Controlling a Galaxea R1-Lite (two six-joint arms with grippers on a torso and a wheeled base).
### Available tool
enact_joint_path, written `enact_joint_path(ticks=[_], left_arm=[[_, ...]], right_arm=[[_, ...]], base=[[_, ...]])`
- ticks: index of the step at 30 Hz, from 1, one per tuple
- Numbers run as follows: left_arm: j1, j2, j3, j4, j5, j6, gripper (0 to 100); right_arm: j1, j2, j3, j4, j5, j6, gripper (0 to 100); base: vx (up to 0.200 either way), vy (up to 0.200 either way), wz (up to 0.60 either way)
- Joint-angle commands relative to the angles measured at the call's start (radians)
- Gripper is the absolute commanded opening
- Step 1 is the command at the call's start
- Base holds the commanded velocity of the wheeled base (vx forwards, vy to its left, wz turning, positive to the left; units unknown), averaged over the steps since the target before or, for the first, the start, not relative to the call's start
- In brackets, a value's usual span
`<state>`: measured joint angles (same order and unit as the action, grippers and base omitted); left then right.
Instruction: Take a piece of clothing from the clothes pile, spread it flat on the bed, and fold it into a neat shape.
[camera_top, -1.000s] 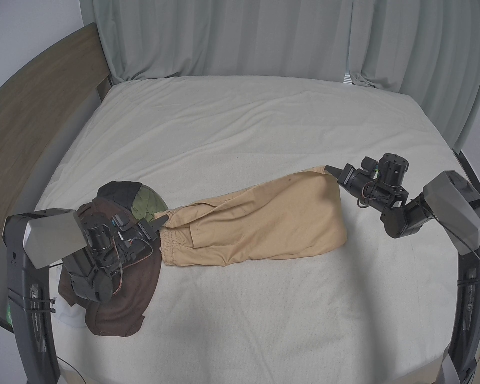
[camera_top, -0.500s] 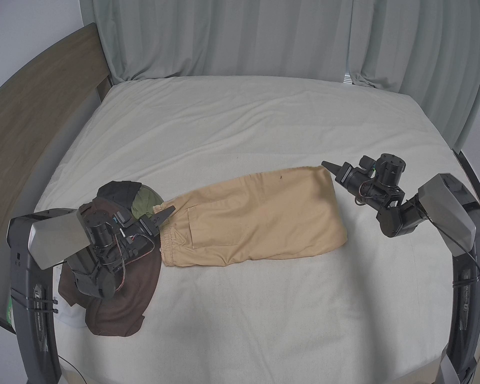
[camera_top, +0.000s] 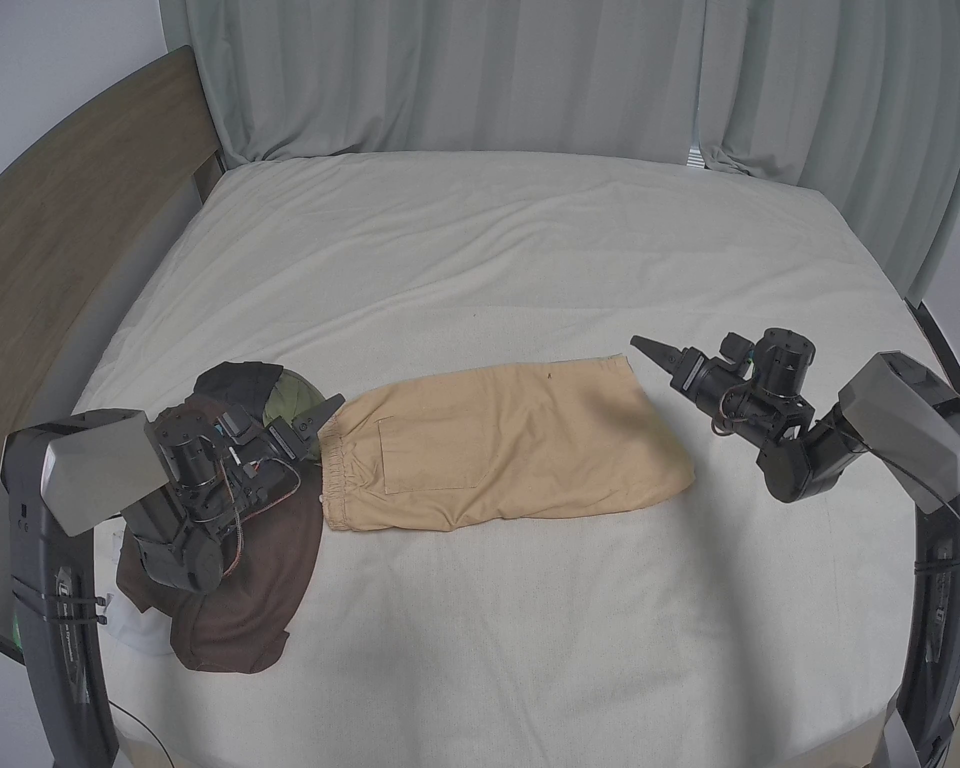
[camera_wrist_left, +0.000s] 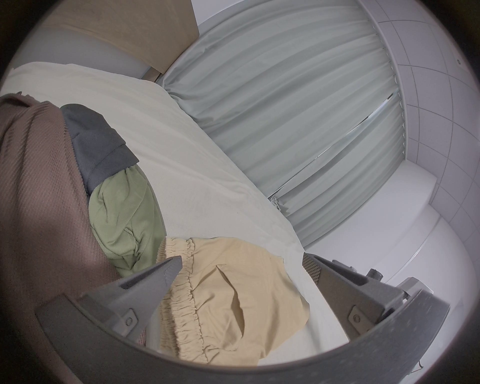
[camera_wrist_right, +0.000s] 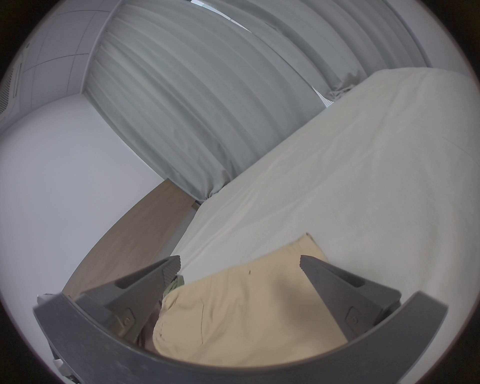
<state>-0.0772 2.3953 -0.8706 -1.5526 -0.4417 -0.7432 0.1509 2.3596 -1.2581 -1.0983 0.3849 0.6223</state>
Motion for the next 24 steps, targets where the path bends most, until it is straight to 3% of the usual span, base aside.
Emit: enact_joint_path(ticks=[1,8,14,24], left_arm=[[-0.010,-0.094,0.071,0.000,-0.009,0.002,100],[-0.012,-0.123,0.116,0.000,-0.011,0.034,100],[-0.012,-0.127,0.162,0.000,-0.032,0.151,100],[-0.010,-0.125,0.200,0.000,-0.032,0.275,100]], right_arm=[[0.029,-0.131,0.244,-0.086,0.002,0.000,100],[0.033,-0.145,0.424,-0.238,0.005,0.008,100],[0.050,-0.143,0.577,-0.347,0.008,0.022,100],[0.079,-0.135,0.644,-0.328,0.009,0.020,100]], base=[[0.000,0.000,0.00],[0.000,0.000,0.00],[0.000,0.000,0.00],[0.000,0.000,0.00]])
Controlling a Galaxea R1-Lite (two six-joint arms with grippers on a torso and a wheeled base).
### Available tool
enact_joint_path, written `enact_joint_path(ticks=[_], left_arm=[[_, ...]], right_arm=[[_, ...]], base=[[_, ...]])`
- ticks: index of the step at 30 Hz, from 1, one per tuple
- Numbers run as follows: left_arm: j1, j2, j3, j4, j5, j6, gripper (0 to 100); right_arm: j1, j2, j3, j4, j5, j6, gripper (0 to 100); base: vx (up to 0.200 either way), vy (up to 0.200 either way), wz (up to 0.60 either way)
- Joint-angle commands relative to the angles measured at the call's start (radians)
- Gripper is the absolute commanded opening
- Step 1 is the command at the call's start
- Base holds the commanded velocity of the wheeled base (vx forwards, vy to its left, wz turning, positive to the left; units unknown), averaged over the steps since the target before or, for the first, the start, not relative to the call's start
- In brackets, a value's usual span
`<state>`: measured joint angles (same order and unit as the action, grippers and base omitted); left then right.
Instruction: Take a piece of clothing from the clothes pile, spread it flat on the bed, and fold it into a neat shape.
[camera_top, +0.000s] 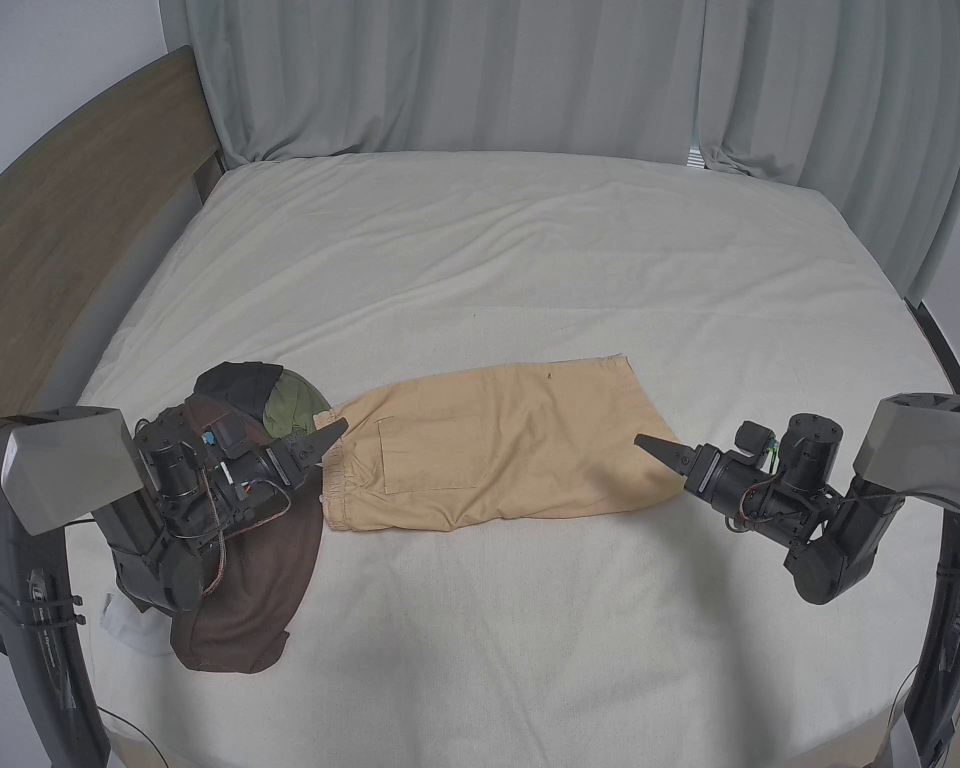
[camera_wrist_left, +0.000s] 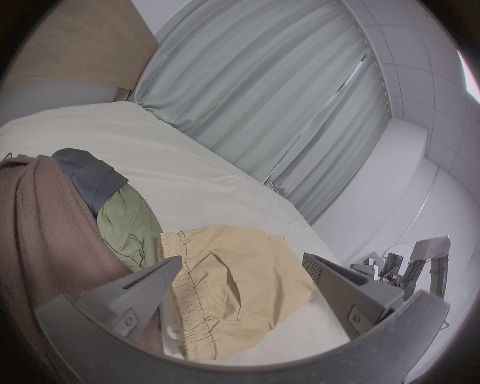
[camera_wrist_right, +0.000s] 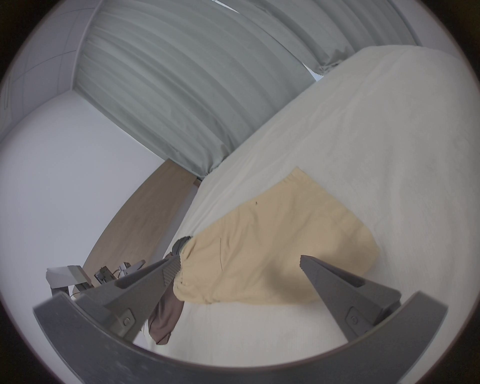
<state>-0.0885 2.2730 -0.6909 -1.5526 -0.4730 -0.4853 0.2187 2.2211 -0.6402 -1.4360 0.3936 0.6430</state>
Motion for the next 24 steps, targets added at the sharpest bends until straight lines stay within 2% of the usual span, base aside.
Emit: enact_joint_path(ticks=[1,6,24], left_arm=[[-0.002,-0.001,0.022,0.000,-0.001,0.028,100],[-0.010,0.002,0.027,0.000,-0.007,0.047,100],[-0.016,0.011,0.030,0.000,-0.006,0.047,100]], right_arm=[[0.013,0.006,0.028,0.015,0.001,0.000,100],[0.016,0.026,0.024,0.062,-0.001,0.000,100],[0.051,0.180,-0.010,0.052,-0.007,0.001,100]], base=[[0.000,0.000,0.00],[0.000,0.000,0.00],[0.000,0.000,0.00]])
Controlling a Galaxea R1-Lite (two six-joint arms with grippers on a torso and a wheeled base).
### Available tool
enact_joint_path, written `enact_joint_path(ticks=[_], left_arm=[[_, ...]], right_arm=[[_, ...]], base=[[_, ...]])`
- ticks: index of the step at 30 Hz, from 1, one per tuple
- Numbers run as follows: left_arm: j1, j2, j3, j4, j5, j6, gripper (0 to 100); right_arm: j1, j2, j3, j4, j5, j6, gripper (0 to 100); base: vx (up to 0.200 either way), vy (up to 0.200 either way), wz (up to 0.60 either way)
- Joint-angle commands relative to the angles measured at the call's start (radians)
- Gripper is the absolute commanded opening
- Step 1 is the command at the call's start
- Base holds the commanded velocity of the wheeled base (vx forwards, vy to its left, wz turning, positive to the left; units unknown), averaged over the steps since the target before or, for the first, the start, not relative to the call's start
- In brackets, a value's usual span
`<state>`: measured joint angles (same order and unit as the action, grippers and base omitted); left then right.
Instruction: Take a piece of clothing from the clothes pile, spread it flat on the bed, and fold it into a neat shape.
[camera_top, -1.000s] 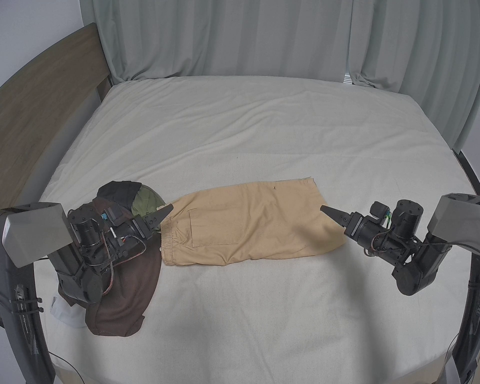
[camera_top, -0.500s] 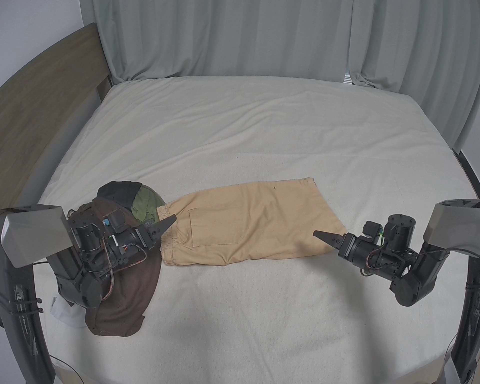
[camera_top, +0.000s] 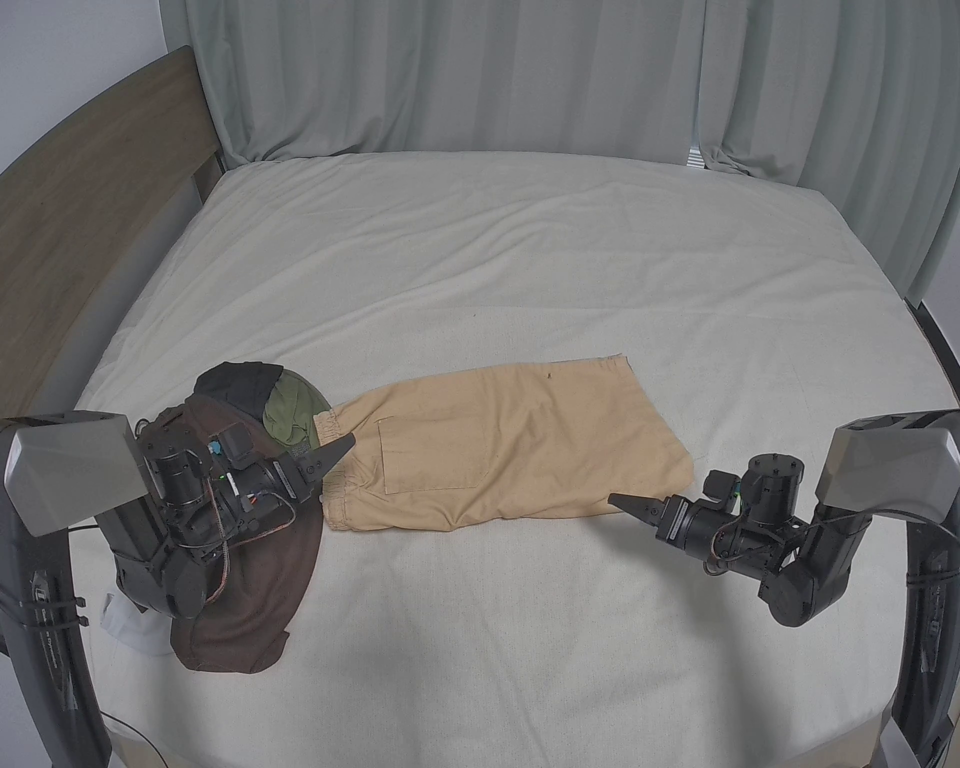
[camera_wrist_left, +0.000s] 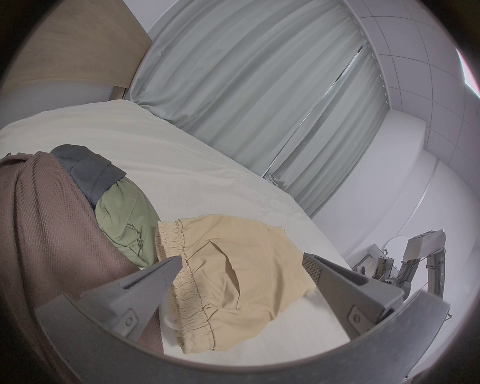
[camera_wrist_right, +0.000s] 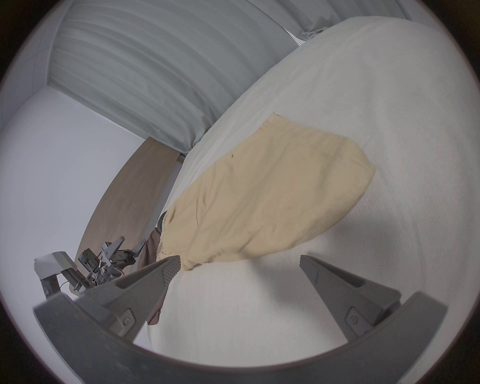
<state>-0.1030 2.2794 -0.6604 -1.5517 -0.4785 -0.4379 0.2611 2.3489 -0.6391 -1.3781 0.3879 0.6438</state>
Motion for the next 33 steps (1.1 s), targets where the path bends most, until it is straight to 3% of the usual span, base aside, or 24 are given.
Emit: enact_joint_path(ticks=[1,7,10,15,19,22,33], left_arm=[[-0.001,0.005,-0.001,-0.001,0.000,-0.001,100],[0.000,0.005,-0.002,-0.001,-0.002,-0.001,100],[0.000,0.003,-0.007,-0.001,-0.005,-0.004,100],[0.000,0.005,-0.007,-0.001,-0.003,-0.004,100],[0.000,0.005,-0.007,-0.001,-0.003,-0.004,100],[0.000,0.005,-0.007,-0.001,-0.005,-0.004,100],[-0.001,0.006,-0.005,-0.001,-0.005,-0.002,100]], right_arm=[[0.012,0.059,-0.016,-0.006,-0.001,0.002,100],[0.021,0.101,-0.045,-0.010,-0.004,0.004,100],[0.023,0.132,-0.085,-0.012,-0.049,0.004,100],[0.030,0.148,-0.105,-0.033,-0.058,0.007,100],[0.044,0.179,-0.140,-0.067,-0.073,0.050,100],[0.055,0.205,-0.177,-0.091,-0.121,0.074,100],[0.058,0.217,-0.234,-0.098,-0.144,0.126,100]], base=[[0.000,0.000,0.00],[0.000,0.000,0.00],[0.000,0.000,0.00],[0.000,0.000,0.00],[0.000,0.000,0.00],[0.000,0.000,0.00],[0.000,0.000,0.00]])
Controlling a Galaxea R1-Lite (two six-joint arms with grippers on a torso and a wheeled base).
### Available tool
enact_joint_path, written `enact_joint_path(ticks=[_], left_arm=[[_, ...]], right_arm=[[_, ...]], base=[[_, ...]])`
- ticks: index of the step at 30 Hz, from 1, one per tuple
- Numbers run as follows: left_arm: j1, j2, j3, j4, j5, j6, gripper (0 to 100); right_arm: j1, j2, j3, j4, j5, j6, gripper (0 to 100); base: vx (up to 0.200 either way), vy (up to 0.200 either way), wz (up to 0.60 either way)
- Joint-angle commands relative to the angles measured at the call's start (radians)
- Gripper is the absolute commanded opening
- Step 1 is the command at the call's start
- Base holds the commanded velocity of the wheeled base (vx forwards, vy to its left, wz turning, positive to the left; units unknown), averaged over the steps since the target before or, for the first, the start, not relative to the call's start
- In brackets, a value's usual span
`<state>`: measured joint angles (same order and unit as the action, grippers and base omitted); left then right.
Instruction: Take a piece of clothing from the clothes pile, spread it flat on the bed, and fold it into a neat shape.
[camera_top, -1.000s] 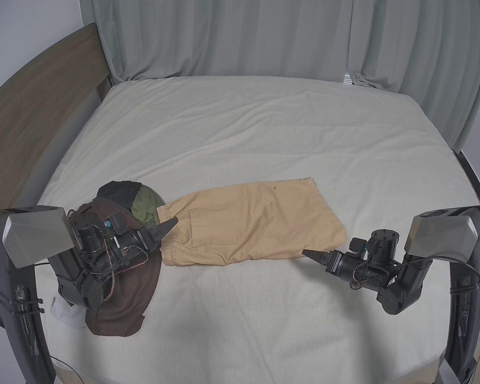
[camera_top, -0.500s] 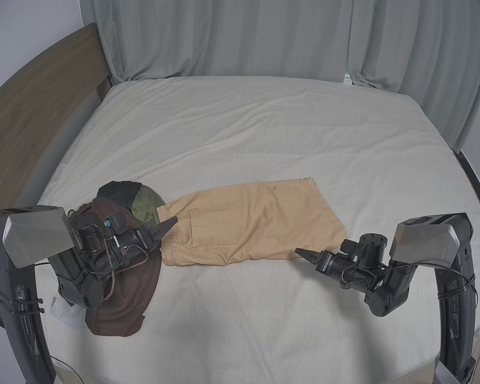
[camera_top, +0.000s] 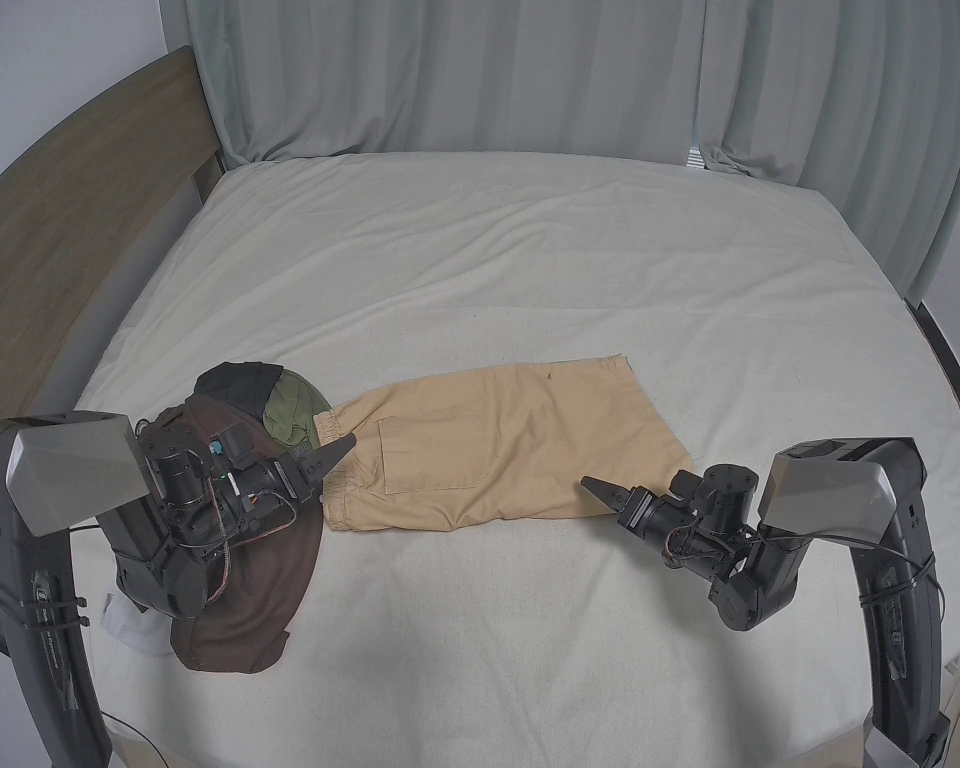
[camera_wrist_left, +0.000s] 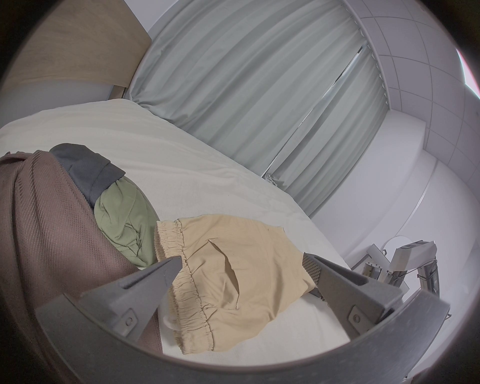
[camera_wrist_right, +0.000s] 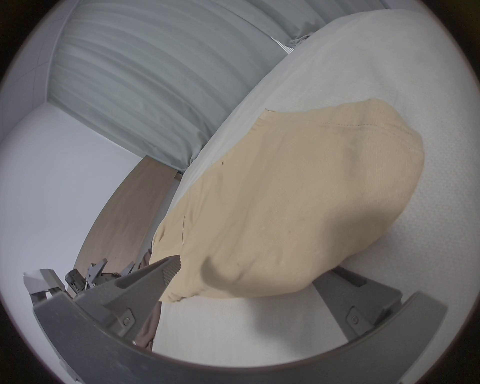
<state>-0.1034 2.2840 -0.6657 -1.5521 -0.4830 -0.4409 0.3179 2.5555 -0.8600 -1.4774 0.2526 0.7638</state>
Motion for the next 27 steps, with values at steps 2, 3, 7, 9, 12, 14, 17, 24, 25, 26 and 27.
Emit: enact_joint_path(ticks=[2,3,7,9,12,14,17,24,25,26,27], left_arm=[[0.001,0.003,-0.002,0.000,0.000,0.001,100],[0.001,0.003,0.000,0.000,0.000,0.001,100],[0.001,0.002,0.000,0.000,0.000,0.001,100],[0.001,0.003,0.000,0.000,0.000,0.001,100],[0.001,0.003,-0.002,0.000,0.000,0.001,100],[0.001,0.003,-0.002,0.000,0.000,0.001,100],[-0.001,0.003,-0.002,0.000,0.000,0.001,100],[0.001,0.003,0.000,0.000,0.000,0.001,100],[0.001,0.003,0.000,0.000,0.000,0.001,100],[0.002,0.005,0.000,0.000,-0.002,0.001,100],[0.001,0.005,0.000,0.000,-0.002,0.001,100]], right_arm=[[0.003,0.015,-0.028,0.002,-0.022,0.012,100],[0.004,0.020,-0.033,0.002,-0.027,0.014,100],[0.007,0.026,-0.036,0.002,-0.032,0.014,100],[0.009,0.026,-0.036,0.002,-0.032,0.014,0],[0.009,0.026,-0.036,0.002,-0.032,0.014,0],[0.010,0.025,-0.033,0.002,-0.032,0.014,0],[0.012,0.025,-0.031,0.002,-0.032,0.015,0],[0.020,-0.017,0.016,-0.004,-0.058,0.003,0],[0.023,-0.034,0.032,-0.007,-0.058,0.000,0],[0.026,-0.051,0.055,-0.012,-0.058,-0.003,0],[0.027,-0.066,0.075,-0.012,-0.058,-0.003,0]], base=[[0.000,0.000,0.00],[0.000,0.000,0.00],[0.000,0.000,0.00],[0.000,0.000,0.00],[0.000,0.000,0.00],[0.000,0.000,0.00],[0.000,0.000,0.00],[0.000,0.000,0.00],[0.000,0.000,0.00],[0.000,0.000,0.00],[0.000,0.000,0.00]])
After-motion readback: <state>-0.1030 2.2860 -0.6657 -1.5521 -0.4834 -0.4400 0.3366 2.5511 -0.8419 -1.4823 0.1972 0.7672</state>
